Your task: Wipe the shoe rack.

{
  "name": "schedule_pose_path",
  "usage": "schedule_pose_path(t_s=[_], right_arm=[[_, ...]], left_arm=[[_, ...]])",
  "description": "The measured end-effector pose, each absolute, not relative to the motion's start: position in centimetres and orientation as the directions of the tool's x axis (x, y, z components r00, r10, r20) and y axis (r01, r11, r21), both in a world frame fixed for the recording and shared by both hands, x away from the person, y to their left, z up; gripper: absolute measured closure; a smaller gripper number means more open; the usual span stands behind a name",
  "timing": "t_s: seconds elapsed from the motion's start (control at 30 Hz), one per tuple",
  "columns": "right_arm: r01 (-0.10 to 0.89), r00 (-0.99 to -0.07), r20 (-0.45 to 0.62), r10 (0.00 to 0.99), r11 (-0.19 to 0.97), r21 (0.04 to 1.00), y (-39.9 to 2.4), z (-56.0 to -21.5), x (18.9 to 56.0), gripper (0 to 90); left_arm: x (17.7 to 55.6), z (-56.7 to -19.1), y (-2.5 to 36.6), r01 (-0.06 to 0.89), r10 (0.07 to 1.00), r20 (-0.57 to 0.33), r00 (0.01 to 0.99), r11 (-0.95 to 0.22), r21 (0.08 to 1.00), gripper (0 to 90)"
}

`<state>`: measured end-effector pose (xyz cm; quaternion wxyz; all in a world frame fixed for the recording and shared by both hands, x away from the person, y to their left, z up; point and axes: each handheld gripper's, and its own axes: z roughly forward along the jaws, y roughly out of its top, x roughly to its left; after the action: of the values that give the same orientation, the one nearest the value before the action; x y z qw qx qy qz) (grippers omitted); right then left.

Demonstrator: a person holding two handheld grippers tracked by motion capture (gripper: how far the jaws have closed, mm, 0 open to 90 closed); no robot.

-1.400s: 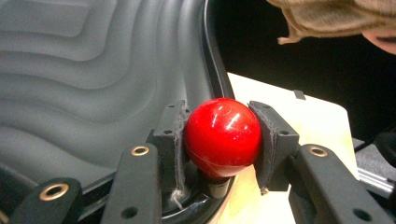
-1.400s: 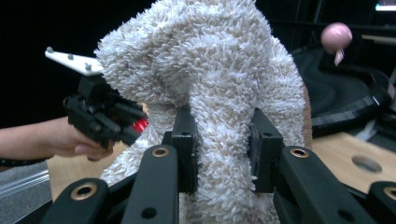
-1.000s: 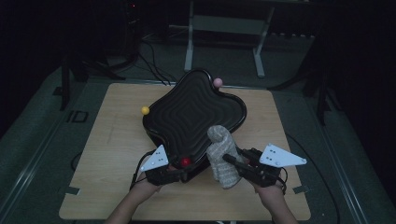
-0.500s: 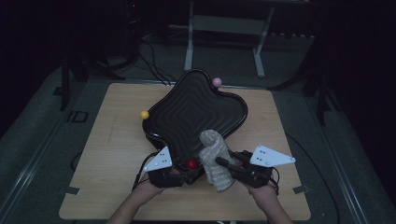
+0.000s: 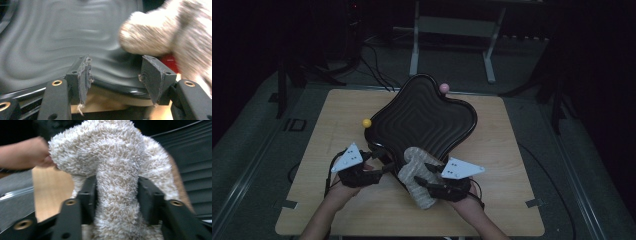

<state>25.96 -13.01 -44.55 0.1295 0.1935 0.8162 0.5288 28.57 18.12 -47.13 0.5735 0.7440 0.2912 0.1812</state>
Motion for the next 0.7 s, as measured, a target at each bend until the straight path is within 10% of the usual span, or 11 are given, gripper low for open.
schedule_pose_path(t_s=[0.7], right_arm=[[0.165,-0.884,-0.044,0.465,0.4,0.902,-12.3,-45.7,25.5,45.9]], left_arm=[[36.6,-47.2,23.2,0.285,0.865,-0.072,0.496,-0.084,0.955,38.4]])
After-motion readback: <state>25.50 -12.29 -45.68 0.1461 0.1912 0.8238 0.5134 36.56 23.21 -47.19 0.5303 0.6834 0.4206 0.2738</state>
